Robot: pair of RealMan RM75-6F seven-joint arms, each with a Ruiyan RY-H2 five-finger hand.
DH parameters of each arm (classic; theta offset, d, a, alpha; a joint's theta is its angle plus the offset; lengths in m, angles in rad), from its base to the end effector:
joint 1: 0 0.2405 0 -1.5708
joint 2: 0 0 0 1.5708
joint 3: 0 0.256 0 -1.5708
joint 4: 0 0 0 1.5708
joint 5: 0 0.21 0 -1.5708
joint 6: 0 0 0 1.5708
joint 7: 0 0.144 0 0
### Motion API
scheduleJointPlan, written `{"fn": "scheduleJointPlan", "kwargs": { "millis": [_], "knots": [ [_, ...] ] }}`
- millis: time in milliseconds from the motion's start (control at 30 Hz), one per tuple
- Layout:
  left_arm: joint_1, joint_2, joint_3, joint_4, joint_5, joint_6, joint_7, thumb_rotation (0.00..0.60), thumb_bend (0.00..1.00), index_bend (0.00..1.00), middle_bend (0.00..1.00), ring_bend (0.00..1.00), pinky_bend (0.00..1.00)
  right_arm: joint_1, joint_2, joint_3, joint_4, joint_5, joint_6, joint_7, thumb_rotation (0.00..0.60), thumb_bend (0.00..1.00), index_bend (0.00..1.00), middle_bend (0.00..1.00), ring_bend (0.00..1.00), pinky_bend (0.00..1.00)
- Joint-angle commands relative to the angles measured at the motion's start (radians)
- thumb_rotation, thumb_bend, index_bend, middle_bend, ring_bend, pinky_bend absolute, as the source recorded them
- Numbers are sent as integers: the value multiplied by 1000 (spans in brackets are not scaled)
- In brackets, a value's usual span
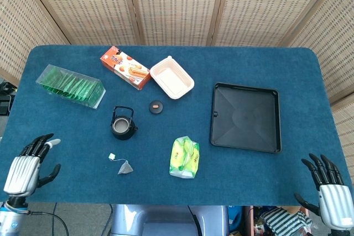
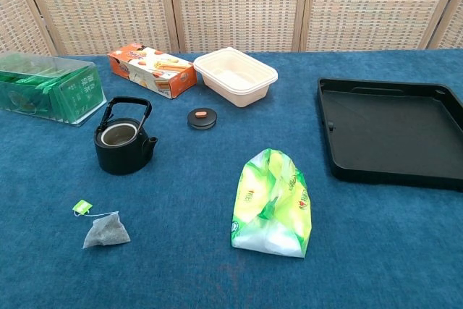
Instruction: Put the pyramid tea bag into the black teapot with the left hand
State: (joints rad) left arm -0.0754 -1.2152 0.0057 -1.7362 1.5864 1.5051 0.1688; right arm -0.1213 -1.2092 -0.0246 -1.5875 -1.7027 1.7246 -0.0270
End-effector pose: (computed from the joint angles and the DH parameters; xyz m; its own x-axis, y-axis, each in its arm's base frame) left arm -0.2680 0.1631 0.1129 0.3559 0.0411 0.9336 0.9314 -0.0969 -0.3508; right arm -0.3010 -0.1007 0.1447 0.3548 0.0887 0.9307 -0.9338 -0.0147 0.3574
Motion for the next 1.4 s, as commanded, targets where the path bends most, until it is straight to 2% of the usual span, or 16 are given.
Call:
{"fn": "scheduleJointPlan", "kwargs": {
  "millis": [33,233,367,533,700,1167,1400],
  "knots": [
    [-49,9,2,-3,27,-70,55,600,363,249,270,265,427,-3,0,-1,0,2,1,0,600,103,198,196,62,165],
    [-116,8,-3,1,36,-169,107,600,364,339,440,445,564,-9,1,-3,1,6,4,-1,600,102,198,195,62,165],
    [-167,-11,-12,13,28,-243,153,600,366,389,526,515,601,-16,2,-3,2,9,10,-1,600,103,198,196,62,165],
    [-221,-44,-27,37,-18,-333,216,600,360,404,627,599,646,-21,4,-2,1,15,12,-2,600,103,198,196,62,165],
    [-255,-77,-33,62,-61,-389,266,600,268,409,660,626,657,-22,5,-2,0,21,8,-3,600,103,198,196,62,165],
    [-329,-162,-58,138,-171,-481,336,600,268,413,702,657,678,-26,6,1,-2,33,2,-4,600,103,198,196,62,165],
    [-371,-221,-64,188,-228,-526,351,600,268,455,710,661,678,-36,9,5,7,48,8,8,600,102,198,196,62,165]
  ]
}}
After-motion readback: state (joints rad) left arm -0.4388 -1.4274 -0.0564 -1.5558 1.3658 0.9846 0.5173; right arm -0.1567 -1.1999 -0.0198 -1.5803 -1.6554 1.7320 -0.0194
